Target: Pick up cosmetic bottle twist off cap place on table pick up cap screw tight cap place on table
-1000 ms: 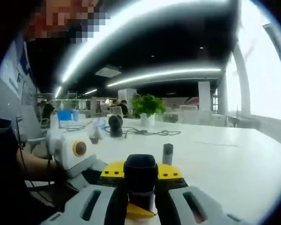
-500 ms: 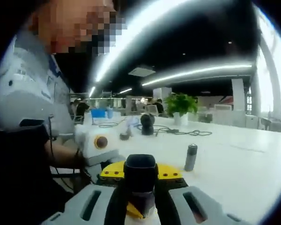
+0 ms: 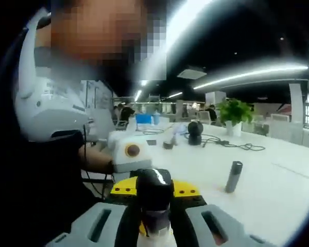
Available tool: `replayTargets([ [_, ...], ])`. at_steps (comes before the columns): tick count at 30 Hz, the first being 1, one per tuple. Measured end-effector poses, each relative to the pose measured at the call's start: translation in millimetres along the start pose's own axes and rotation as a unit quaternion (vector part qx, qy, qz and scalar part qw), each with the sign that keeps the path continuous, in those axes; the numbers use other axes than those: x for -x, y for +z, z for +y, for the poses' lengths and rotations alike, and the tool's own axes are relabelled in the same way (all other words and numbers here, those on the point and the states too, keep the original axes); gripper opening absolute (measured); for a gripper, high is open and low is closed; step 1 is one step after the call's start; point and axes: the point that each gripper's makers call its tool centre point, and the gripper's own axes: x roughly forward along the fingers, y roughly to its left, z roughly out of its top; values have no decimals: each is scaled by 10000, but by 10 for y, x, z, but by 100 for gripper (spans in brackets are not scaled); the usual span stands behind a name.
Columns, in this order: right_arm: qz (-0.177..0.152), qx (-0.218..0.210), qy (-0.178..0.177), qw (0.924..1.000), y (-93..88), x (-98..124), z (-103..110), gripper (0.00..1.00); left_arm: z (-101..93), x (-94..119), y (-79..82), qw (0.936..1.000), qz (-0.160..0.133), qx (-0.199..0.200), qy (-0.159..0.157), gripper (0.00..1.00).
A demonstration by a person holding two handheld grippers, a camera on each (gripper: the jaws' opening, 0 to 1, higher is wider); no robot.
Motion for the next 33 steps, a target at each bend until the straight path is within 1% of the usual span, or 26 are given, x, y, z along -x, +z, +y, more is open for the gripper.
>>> replayTargets([
  [4,6,110,443,9990,1,-1,42,15,-13,-1,0,10000,0,12,-55,13],
  [7,-25,153,810,9966,0,4,68,15,-22,-1,-1,10000,0,16,-86,13],
  [8,-15,101,963,9953,-3,7,73,15,-22,-1,-1,10000,0,19,-93,13],
  [9,6,59,1022,9948,-6,5,71,15,-23,-1,-2,9999,1,25,-98,13],
  [10,35,156,1149,9933,-4,3,78,15,-21,0,-3,9999,1,33,-100,13],
  [14,74,247,1494,9884,-3,1,97,15,-15,2,-4,9999,4,40,-114,13],
  [19,116,264,1867,9820,-7,89,29,15,-7,3,-7,9999,9,56,-123,13],
  [24,135,294,1970,9799,-16,137,4,15,-33,-8,-1,9999,19,70,-101,13],
  [28,110,283,2009,9791,-6,133,16,15,-39,-9,0,9999,21,82,-110,13],
  [33,91,299,1915,9810,3,124,20,15,-46,-13,-4,9999,27,88,-116,13],
])
